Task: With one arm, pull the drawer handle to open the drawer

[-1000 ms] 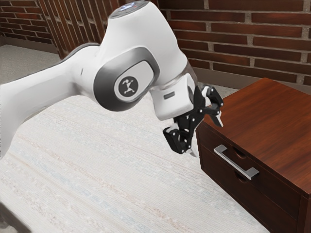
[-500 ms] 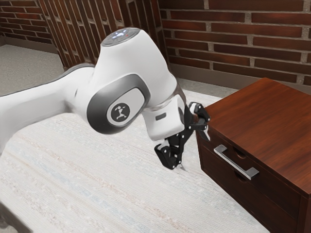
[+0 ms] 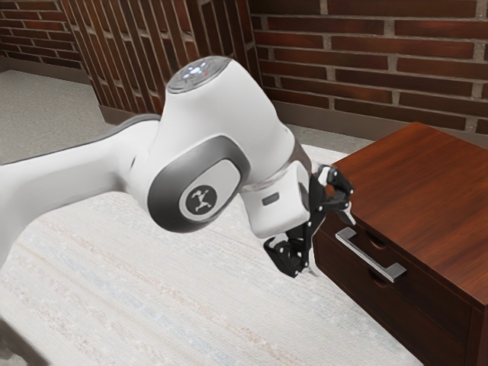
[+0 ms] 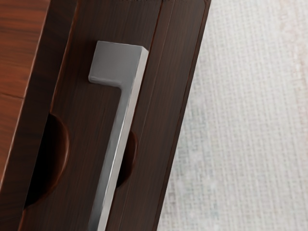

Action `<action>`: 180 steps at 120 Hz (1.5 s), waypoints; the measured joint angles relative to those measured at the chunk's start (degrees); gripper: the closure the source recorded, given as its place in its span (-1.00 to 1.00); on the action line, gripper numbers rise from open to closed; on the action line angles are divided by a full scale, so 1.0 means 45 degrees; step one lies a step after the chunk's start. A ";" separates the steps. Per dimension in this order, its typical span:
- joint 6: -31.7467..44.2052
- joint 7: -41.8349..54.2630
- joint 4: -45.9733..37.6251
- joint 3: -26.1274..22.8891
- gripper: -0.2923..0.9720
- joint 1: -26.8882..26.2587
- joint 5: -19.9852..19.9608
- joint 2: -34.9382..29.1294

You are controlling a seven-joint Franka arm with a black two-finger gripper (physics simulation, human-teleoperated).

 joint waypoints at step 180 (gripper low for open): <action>0.1574 -0.0166 -0.1158 0.0177 -0.54 -0.0978 -0.0008 0.0164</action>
